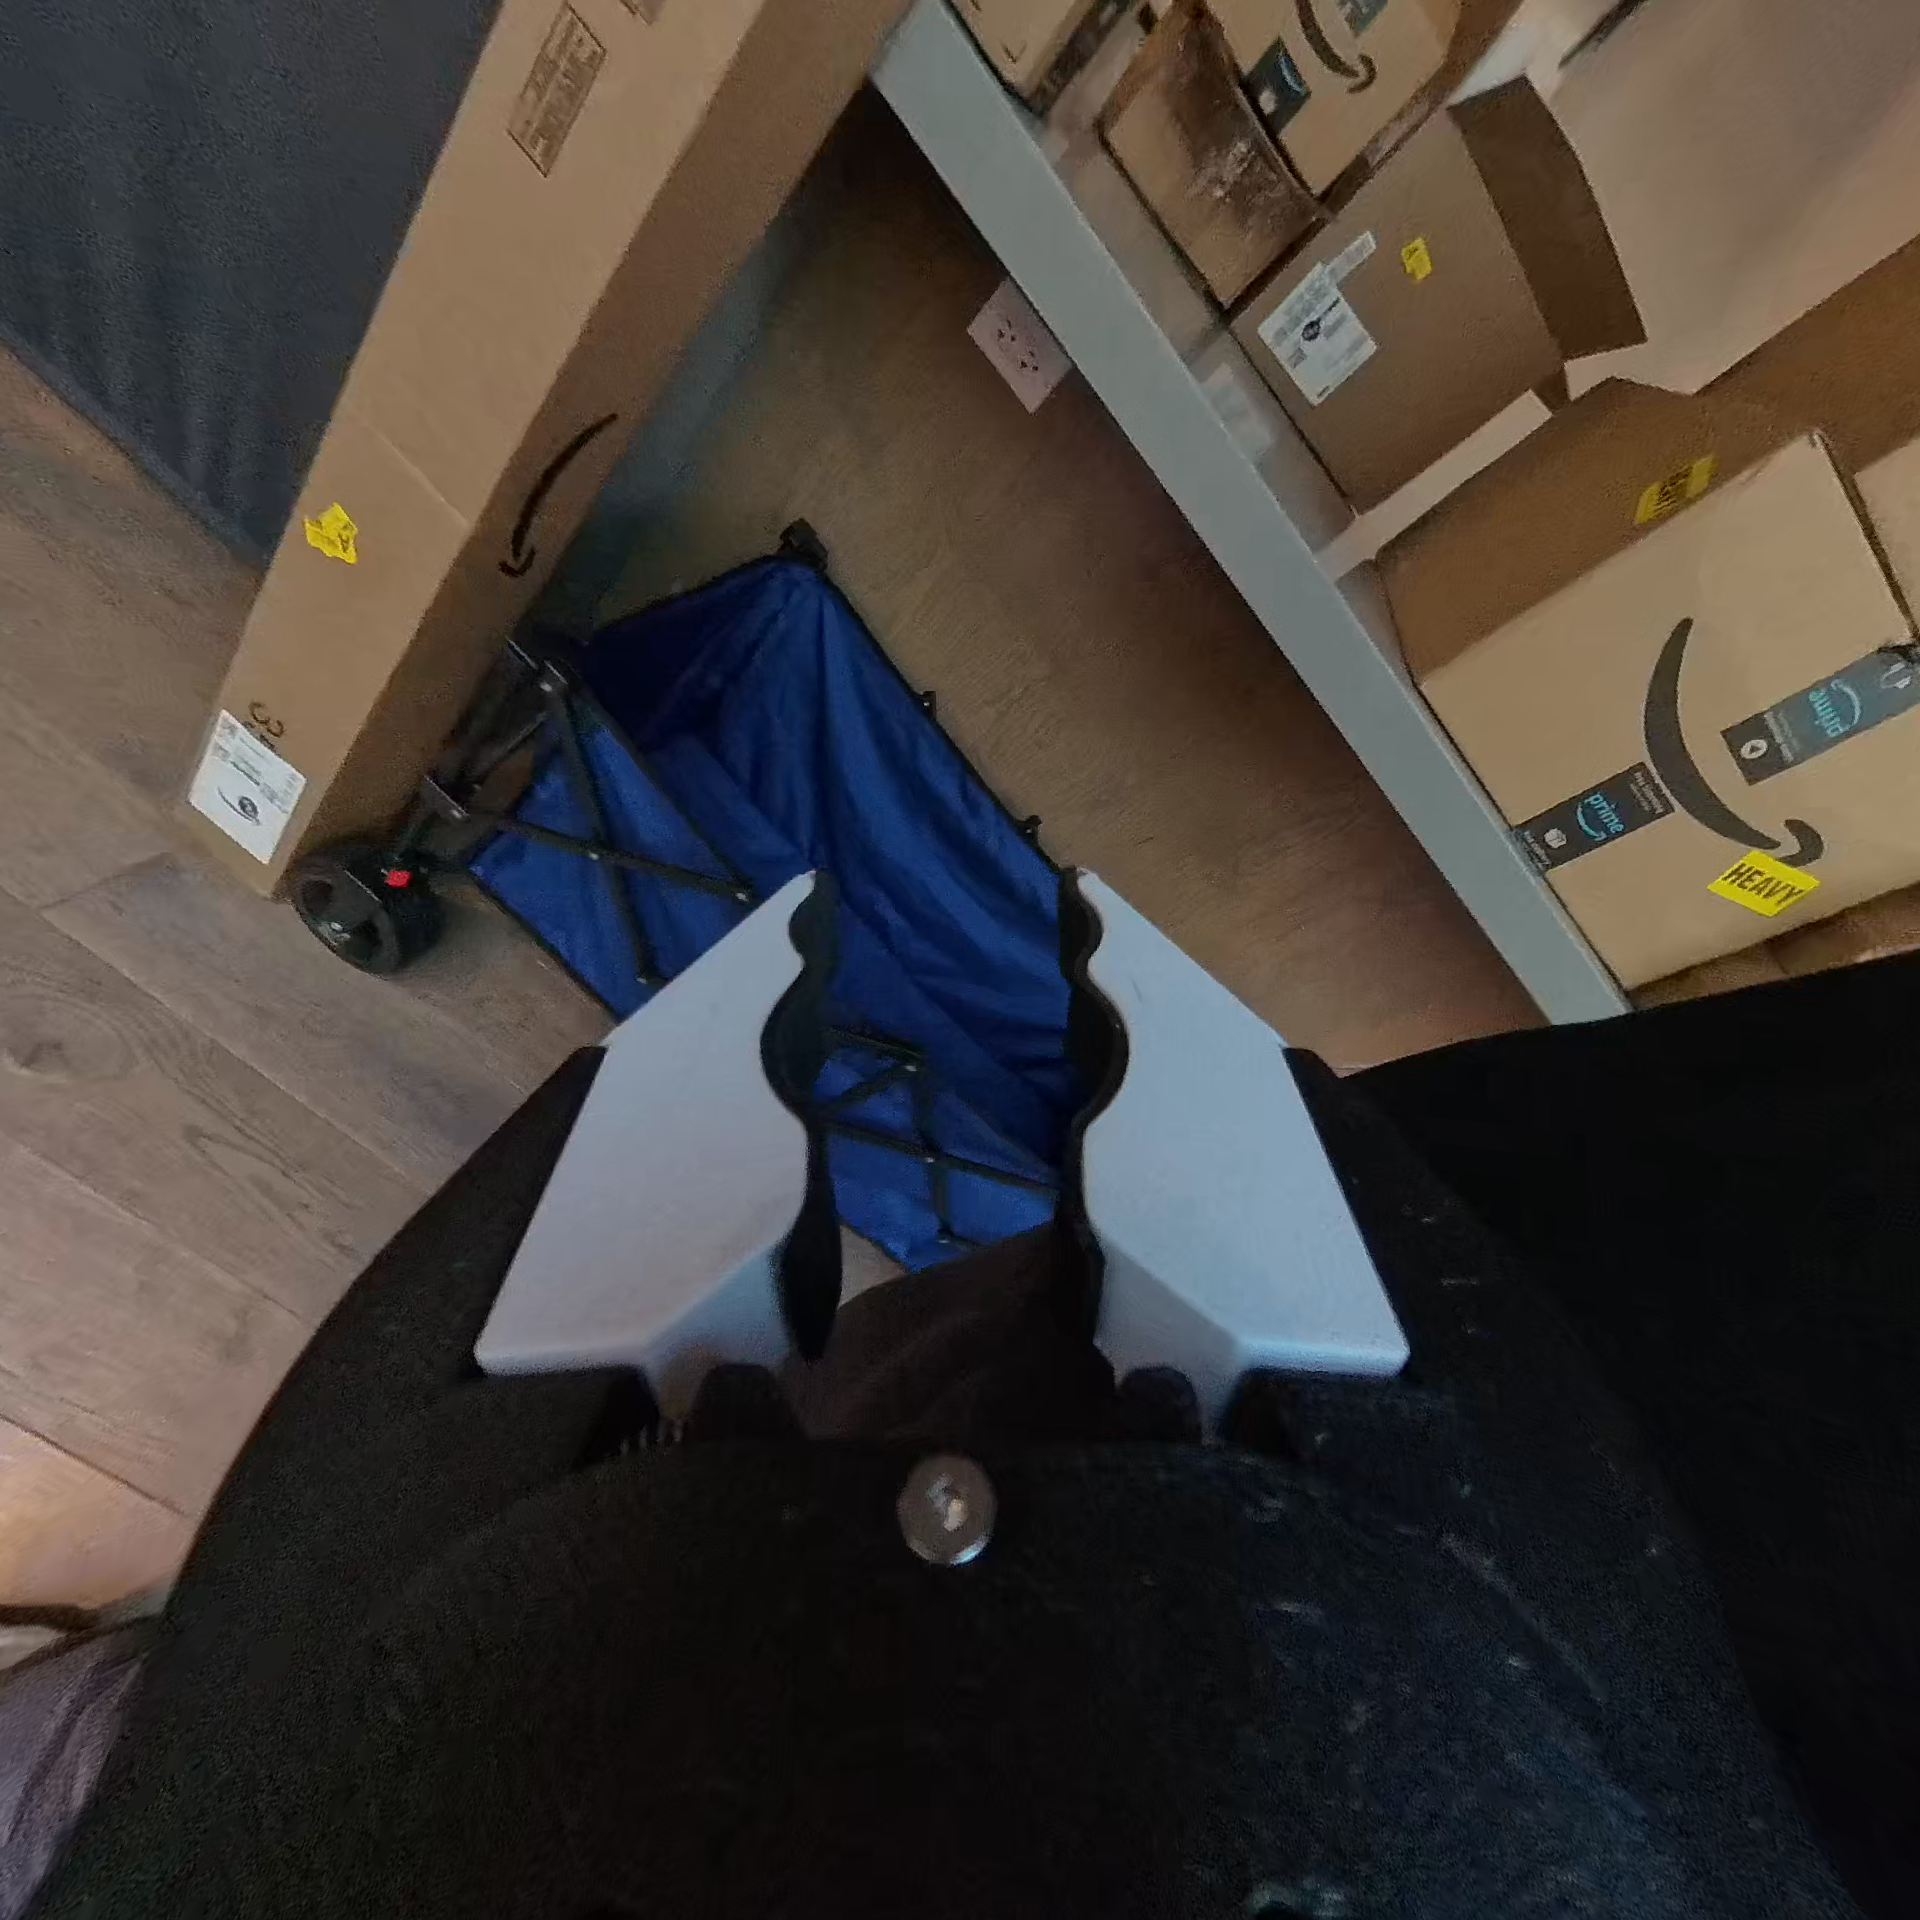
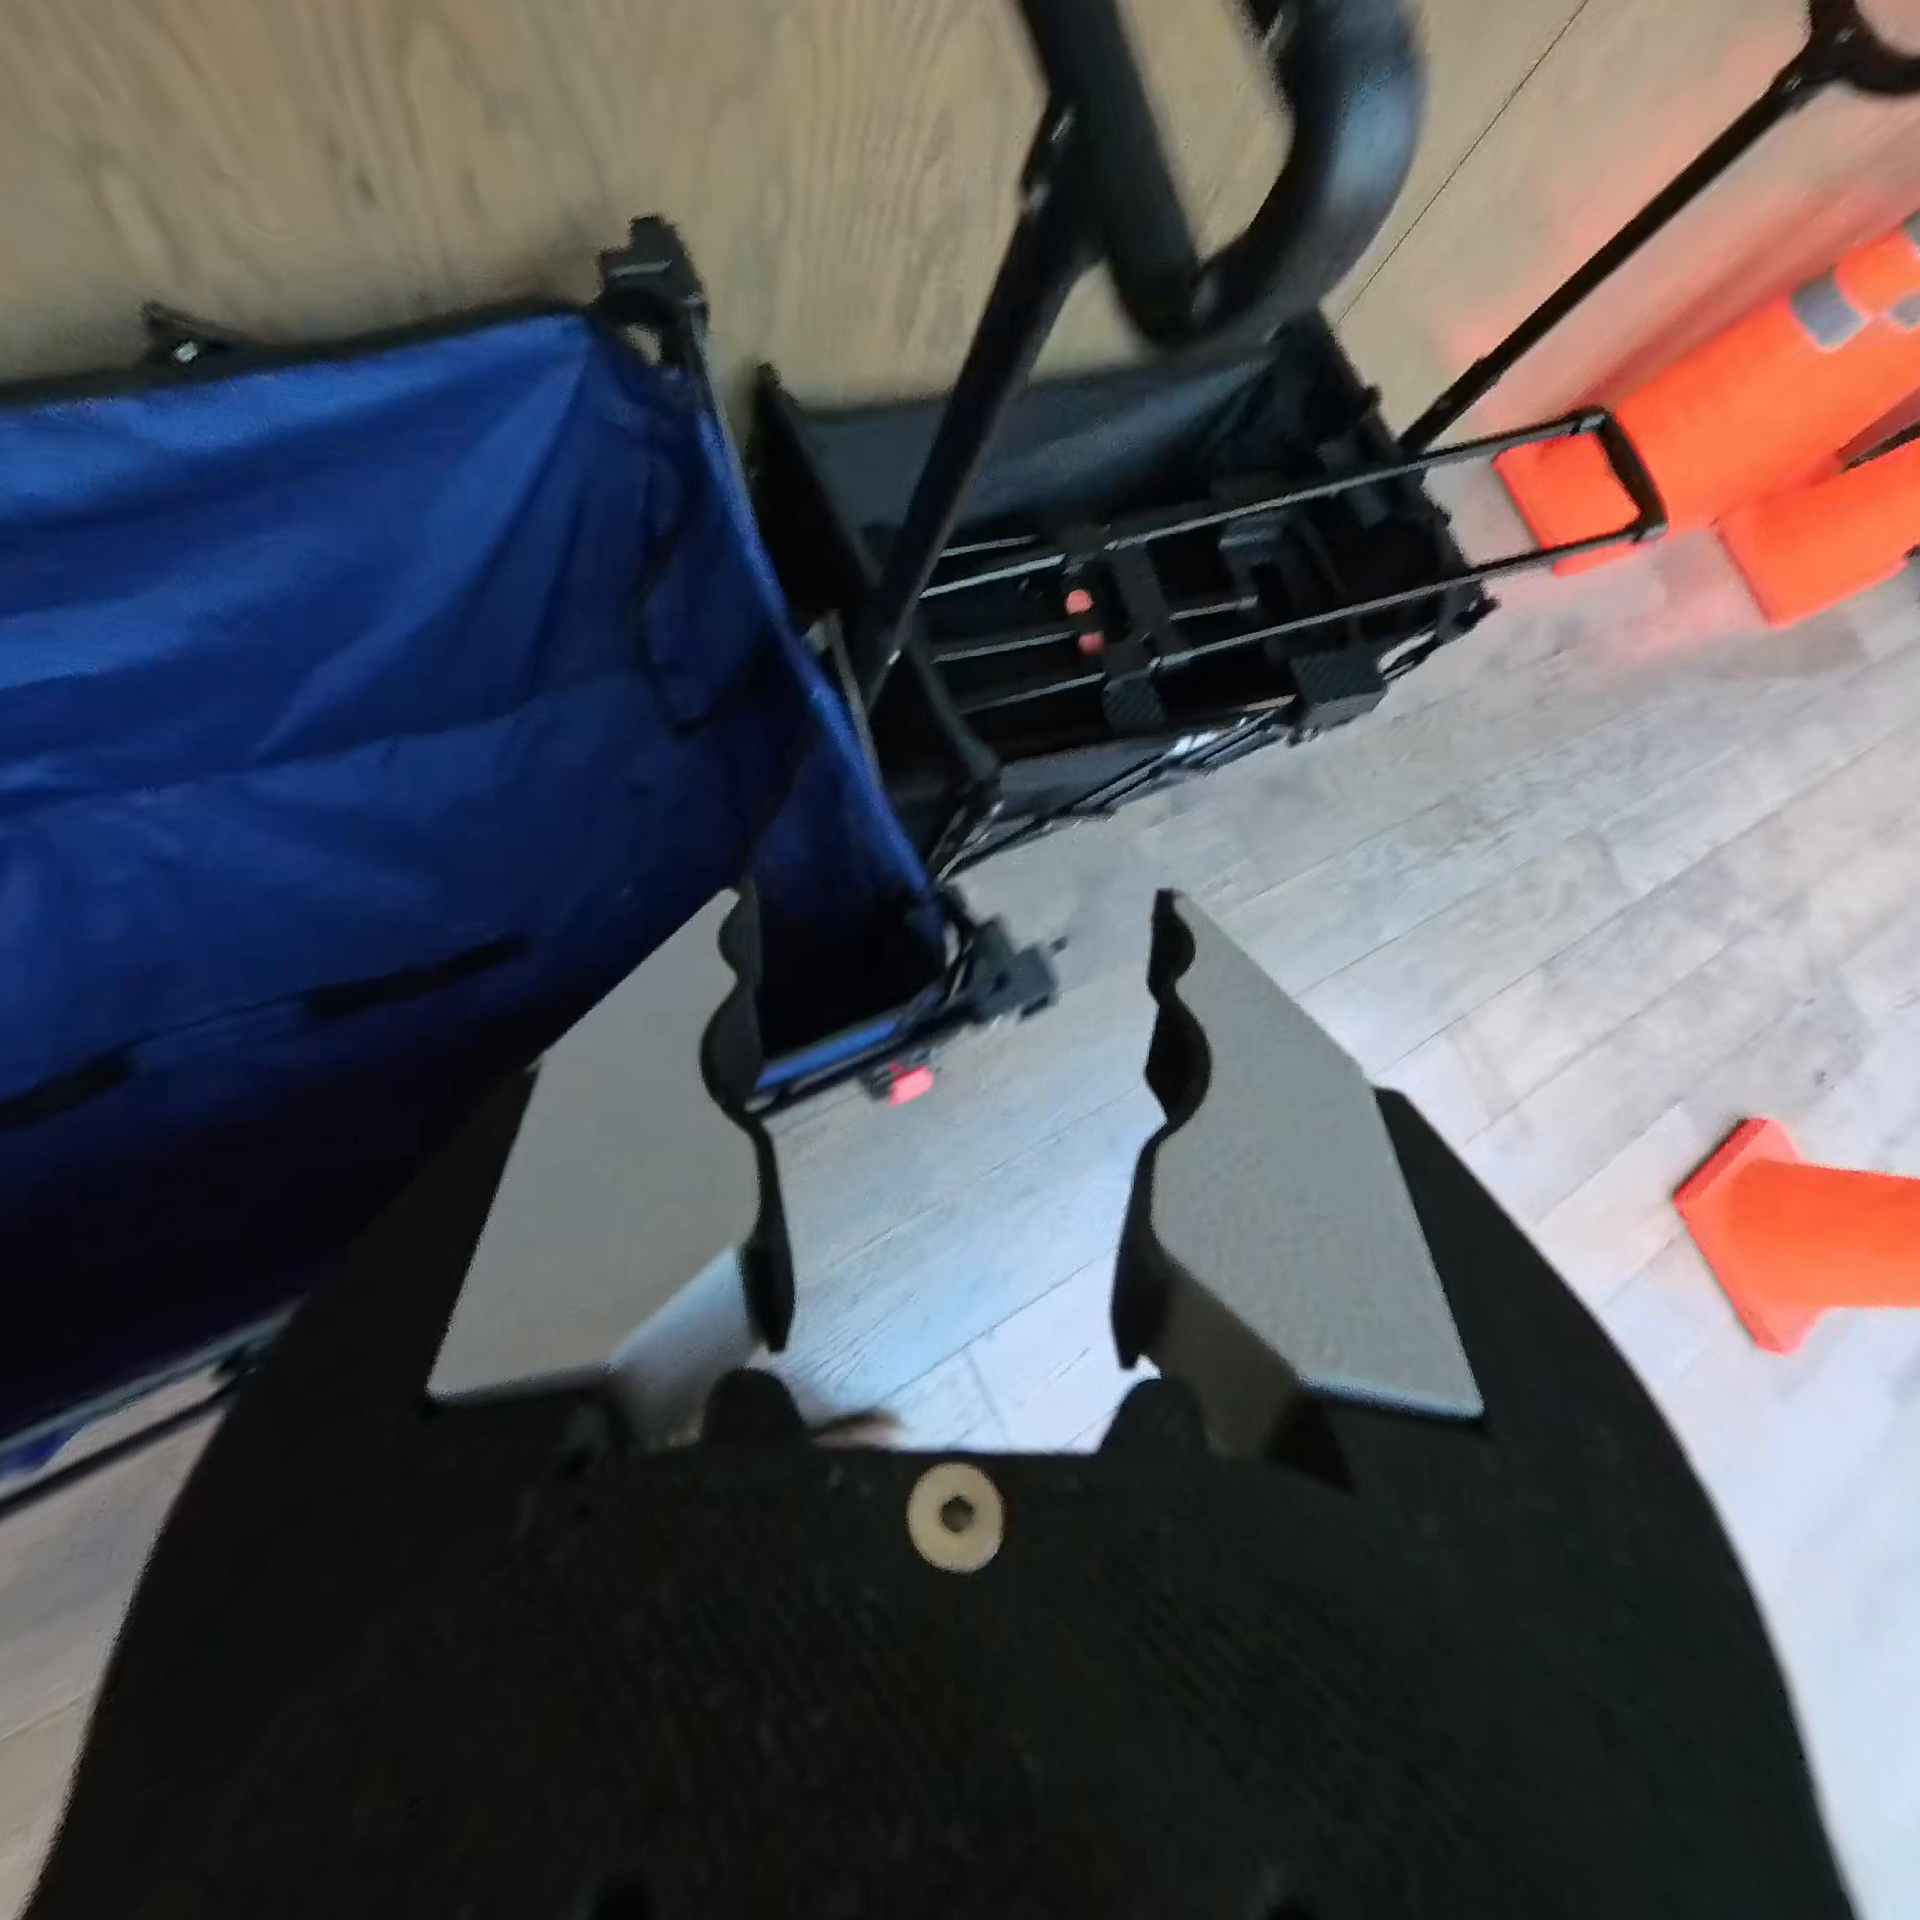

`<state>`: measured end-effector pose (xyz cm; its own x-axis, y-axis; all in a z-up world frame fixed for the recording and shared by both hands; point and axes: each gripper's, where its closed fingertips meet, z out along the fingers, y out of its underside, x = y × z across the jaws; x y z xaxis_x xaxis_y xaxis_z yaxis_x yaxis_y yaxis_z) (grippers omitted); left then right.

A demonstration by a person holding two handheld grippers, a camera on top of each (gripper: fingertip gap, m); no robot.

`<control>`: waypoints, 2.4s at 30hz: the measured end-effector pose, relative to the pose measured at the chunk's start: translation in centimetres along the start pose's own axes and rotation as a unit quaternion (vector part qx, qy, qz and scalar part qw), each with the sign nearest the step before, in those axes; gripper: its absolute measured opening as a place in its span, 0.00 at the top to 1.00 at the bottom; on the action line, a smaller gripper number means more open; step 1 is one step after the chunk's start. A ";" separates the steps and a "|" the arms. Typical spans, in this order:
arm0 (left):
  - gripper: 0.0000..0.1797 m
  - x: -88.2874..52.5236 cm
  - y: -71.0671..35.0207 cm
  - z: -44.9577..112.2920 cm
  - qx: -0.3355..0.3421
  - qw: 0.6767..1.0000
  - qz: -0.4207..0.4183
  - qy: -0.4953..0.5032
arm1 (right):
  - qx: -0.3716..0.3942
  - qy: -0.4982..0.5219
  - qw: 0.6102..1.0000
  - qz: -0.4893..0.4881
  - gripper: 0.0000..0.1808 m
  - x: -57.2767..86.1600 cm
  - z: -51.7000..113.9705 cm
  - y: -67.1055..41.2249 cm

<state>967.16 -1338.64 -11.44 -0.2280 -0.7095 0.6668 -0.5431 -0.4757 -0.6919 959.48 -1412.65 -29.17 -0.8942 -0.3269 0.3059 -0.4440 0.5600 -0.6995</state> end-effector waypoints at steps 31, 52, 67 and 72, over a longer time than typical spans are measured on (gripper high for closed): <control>0.74 -52.8 -64.6 25.7 -0.110 0.983 0.144 -0.034 | 0.230 -0.703 0.496 -0.455 0.60 -113.2 -86.3 21.3; 0.69 -96.8 -115.2 53.3 -0.091 0.989 0.111 -0.040 | 0.197 -0.828 0.353 -0.389 0.59 -178.0 -129.3 20.5; 0.67 -130.4 -149.8 63.3 0.003 0.965 0.059 -0.255 | 0.131 -0.883 0.127 -0.433 0.57 -224.9 -158.6 25.8; 0.67 -142.5 -158.0 57.3 0.064 0.928 0.041 -0.365 | 0.145 -0.874 0.023 -0.463 0.57 -232.6 -170.8 33.7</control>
<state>1131.73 -1192.20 -12.98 0.3685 -0.8873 0.2772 -0.4368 -0.4285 -0.7909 1142.69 -1187.73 -13.60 0.9720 0.2316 -0.0403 0.0193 -0.2496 -0.9682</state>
